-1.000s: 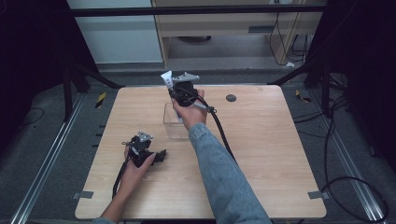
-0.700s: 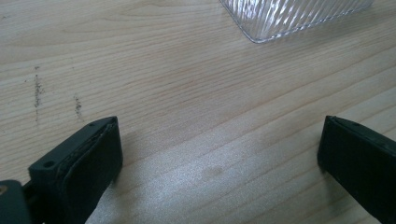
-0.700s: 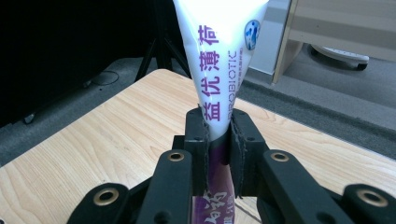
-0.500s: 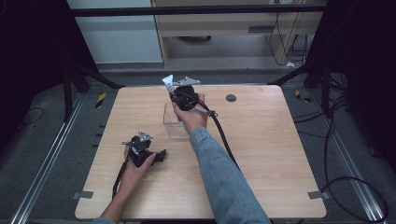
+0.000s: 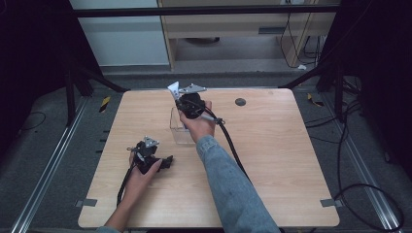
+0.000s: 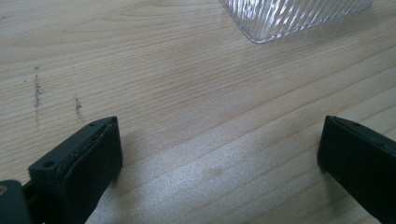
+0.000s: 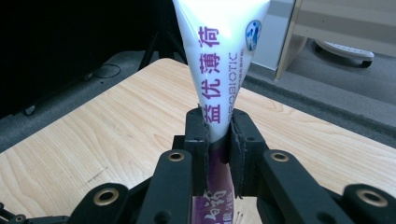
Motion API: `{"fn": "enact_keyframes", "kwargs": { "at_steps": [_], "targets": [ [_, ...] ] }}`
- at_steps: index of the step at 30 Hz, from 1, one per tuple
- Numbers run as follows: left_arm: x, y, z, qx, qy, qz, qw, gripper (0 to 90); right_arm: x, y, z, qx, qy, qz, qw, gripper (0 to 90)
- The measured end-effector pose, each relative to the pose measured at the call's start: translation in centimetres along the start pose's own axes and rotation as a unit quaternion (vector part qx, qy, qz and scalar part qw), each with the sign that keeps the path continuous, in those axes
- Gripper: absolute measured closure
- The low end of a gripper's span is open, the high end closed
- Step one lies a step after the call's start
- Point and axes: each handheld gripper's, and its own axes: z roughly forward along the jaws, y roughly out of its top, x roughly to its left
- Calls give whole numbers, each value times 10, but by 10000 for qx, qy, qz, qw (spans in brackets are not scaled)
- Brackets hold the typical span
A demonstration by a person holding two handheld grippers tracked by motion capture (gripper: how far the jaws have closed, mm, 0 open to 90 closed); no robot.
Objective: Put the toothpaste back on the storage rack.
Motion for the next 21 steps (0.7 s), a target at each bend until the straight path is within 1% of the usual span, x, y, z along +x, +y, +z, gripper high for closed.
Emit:
{"fn": "enact_keyframes", "kwargs": {
  "at_steps": [10, 21],
  "targets": [
    [0, 0, 0, 1, 0, 1, 10000, 0, 4, -4, 2, 66, 16, -70, 10000, 791],
    [0, 0, 0, 0, -8, 6, 10000, 0, 3, -5, -1, 51, 21, -45, 10000, 792]
  ]
}}
